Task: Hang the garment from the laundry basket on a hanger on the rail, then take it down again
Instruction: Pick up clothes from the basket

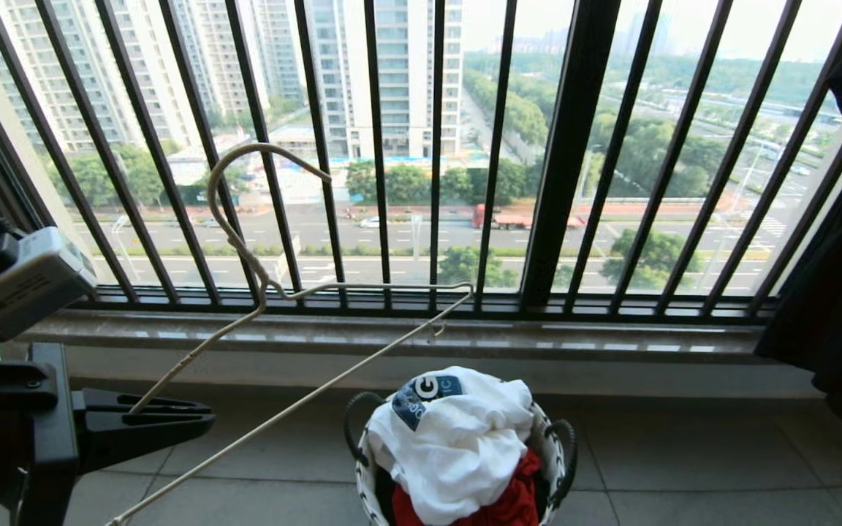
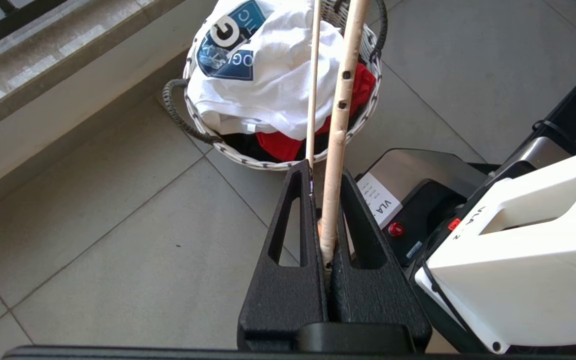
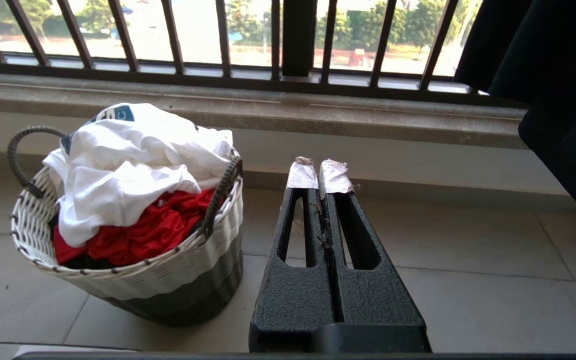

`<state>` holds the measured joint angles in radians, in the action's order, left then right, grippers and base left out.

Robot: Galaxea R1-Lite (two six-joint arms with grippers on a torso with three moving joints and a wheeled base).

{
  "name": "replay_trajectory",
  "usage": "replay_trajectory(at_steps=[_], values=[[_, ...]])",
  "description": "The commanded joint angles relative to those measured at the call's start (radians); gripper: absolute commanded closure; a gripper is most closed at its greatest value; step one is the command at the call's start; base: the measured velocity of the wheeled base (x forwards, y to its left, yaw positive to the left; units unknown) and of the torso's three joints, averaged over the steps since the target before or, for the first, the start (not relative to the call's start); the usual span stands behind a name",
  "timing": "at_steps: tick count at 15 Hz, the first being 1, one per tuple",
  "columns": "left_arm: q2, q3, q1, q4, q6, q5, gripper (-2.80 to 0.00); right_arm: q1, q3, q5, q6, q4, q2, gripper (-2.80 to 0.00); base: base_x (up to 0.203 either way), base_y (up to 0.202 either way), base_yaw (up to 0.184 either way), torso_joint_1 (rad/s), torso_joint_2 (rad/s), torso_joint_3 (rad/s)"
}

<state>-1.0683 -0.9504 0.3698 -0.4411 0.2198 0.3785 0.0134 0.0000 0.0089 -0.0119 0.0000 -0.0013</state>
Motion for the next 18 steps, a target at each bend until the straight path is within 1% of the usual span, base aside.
replay_trajectory(at_steps=[1,18], values=[[-0.002,-0.001,-0.002,-0.002,0.001,0.001,0.0,0.0,0.0,0.0,0.0,0.0,0.001,0.0,0.0,0.0,0.0,0.001,0.0,-0.19],[0.009,0.002,-0.002,0.015,-0.002,-0.004,0.0,0.0,0.0,0.0,0.0,0.0,0.001,0.0,0.0,0.0,0.0,0.002,0.0,-0.197]])
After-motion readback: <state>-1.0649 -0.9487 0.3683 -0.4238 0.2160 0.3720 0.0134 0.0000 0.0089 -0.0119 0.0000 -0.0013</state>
